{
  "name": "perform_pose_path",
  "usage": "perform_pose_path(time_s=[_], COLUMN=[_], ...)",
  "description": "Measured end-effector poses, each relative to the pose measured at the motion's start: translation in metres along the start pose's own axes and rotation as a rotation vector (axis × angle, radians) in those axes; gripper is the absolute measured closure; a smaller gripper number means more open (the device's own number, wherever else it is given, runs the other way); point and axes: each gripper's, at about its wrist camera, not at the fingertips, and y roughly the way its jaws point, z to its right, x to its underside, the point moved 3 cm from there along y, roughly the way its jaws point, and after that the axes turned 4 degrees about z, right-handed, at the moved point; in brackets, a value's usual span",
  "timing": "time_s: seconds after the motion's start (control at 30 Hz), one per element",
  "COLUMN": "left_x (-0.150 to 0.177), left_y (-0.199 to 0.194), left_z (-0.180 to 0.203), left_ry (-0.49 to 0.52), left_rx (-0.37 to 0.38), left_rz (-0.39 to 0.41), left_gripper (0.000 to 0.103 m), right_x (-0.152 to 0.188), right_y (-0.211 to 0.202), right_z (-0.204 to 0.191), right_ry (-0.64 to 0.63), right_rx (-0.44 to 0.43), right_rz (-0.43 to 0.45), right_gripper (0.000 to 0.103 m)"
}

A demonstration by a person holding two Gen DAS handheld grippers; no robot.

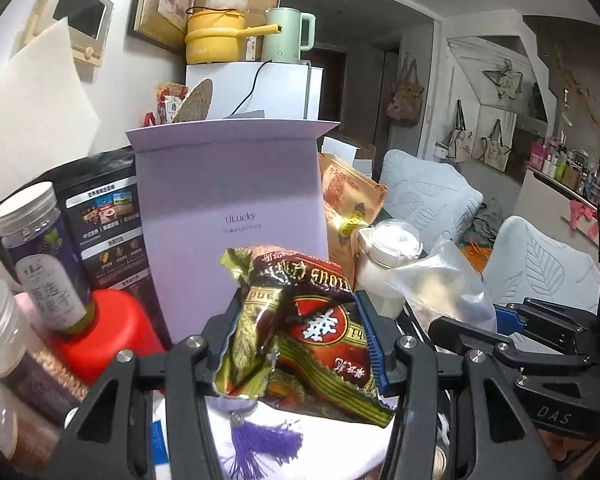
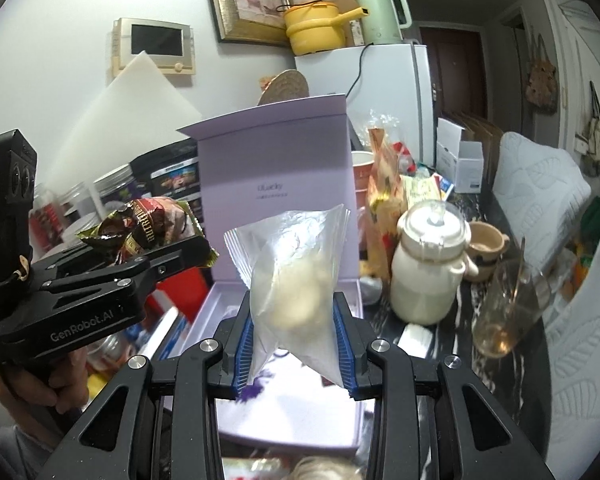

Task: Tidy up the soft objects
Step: 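Carry the crisps bag toward the lavender box with the left gripper while the right holds the zip bag, then lower both bags into the lavender box and open both grippers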

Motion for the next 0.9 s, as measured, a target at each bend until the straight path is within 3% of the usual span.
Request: perform_pose_path(time_s=[0.23, 0.57, 0.77, 0.9], left_x=[0.006, 0.022, 0.034, 0.042], left_y=[0.028, 0.064, 0.083, 0.096], left_z=[-0.009, -0.024, -0.026, -0.023], left_ry=[-0.001, -0.024, -0.018, -0.006], left_rx=[-0.005, -0.061, -0.083, -0.08], left_rz=[-0.04, -0.118, -0.176, -0.213], left_gripper=[0.053, 0.053, 0.053, 0.053], right_x=[-0.011, -0.01, 0.001, 0.01], right_y=[0.023, 0.061, 0.076, 0.086], right_z=[0.006, 0.012, 0.022, 0.028], right_ry=[-0.007, 0.018, 0.03, 0.027], right_rx=[0.018, -0.033, -0.059, -0.031], right_rz=[0.007, -0.022, -0.079, -0.118], right_gripper=[0.068, 0.068, 0.068, 0.068])
